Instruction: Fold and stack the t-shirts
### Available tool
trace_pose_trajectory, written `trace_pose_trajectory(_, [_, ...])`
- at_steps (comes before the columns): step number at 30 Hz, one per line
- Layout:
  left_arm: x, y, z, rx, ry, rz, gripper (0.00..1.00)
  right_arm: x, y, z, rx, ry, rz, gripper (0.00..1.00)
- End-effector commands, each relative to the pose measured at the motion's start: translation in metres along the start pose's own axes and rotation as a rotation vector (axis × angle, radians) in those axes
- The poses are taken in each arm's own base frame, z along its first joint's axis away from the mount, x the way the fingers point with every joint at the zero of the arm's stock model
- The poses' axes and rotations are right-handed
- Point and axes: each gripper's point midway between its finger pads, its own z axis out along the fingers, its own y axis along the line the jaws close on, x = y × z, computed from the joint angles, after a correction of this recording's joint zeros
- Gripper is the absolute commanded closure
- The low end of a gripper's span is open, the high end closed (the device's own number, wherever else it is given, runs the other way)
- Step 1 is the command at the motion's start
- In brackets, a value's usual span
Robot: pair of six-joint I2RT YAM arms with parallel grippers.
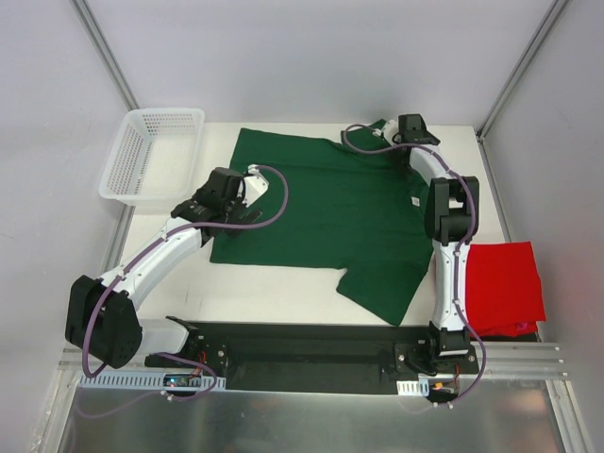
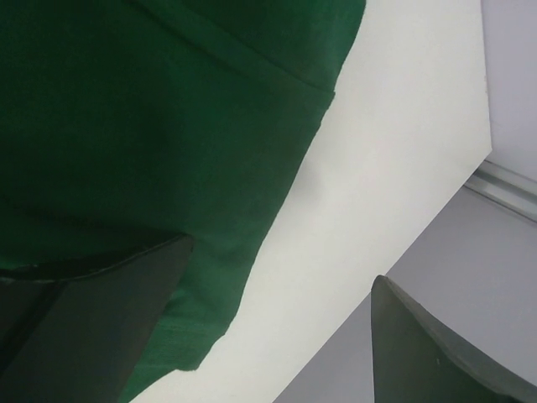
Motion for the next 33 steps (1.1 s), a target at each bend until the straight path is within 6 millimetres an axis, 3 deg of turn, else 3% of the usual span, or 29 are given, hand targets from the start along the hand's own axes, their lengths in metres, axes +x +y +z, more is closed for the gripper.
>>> trace_pose_trajectory(1, [-0.003, -0.008, -0.006, 0.032, -0.019, -0.021, 0.01, 0.005, 0.007, 0.017, 0.005, 0.026, -0.01, 0.04])
trace_pose_trajectory(9, [-0.003, -0.009, -0.006, 0.04, -0.015, -0.022, 0.01, 0.001, -0.002, 0.032, 0.083, 0.033, -0.031, 0.04])
trace_pose_trajectory(14, [-0.005, -0.009, -0.005, 0.045, -0.014, -0.017, 0.01, -0.005, -0.021, 0.015, 0.146, 0.025, 0.012, 0.04])
trace_pose_trajectory(18, [-0.005, -0.011, -0.002, 0.05, -0.005, -0.009, 0.01, -0.015, -0.047, -0.028, 0.2, -0.016, 0.056, 0.04])
trace_pose_trajectory(19, [-0.006, -0.01, -0.002, 0.05, -0.005, -0.009, 0.01, -0.018, -0.058, -0.05, 0.218, -0.039, 0.076, 0.04])
trace_pose_trajectory(22, [-0.009, -0.008, 0.002, 0.044, 0.003, -0.016, 0.01, -0.02, -0.064, -0.083, 0.23, -0.06, 0.092, 0.04])
trace_pose_trajectory(23, [-0.009, -0.009, 0.004, 0.043, 0.014, -0.011, 0.01, -0.023, -0.079, -0.109, 0.258, -0.092, 0.123, 0.04])
trace_pose_trajectory(26, [-0.013, -0.004, 0.006, 0.027, 0.022, -0.001, 0.01, -0.018, -0.081, -0.153, 0.233, -0.117, 0.17, 0.04])
trace_pose_trajectory(28, [-0.017, -0.001, 0.005, 0.022, 0.014, 0.001, 0.01, -0.01, -0.068, -0.169, 0.16, -0.115, 0.16, 0.04])
trace_pose_trajectory(29, [-0.017, -0.003, 0.005, 0.029, 0.016, 0.005, 0.01, 0.005, -0.048, -0.175, 0.079, -0.077, 0.166, 0.04])
trace_pose_trajectory(30, [-0.019, -0.005, 0.005, 0.037, 0.013, 0.009, 0.01, 0.003, -0.037, -0.189, -0.009, -0.127, 0.168, 0.04])
trace_pose_trajectory(31, [-0.02, -0.005, 0.005, 0.04, 0.009, 0.011, 0.01, 0.008, -0.019, -0.197, -0.096, -0.13, 0.153, 0.04])
trace_pose_trajectory(32, [-0.02, -0.008, 0.007, 0.05, 0.014, 0.018, 0.01, 0.024, 0.007, -0.205, -0.212, -0.083, 0.12, 0.04])
trace_pose_trajectory(33, [-0.02, -0.01, 0.008, 0.06, 0.012, 0.023, 0.01, 0.026, 0.031, -0.219, -0.336, -0.116, 0.114, 0.04])
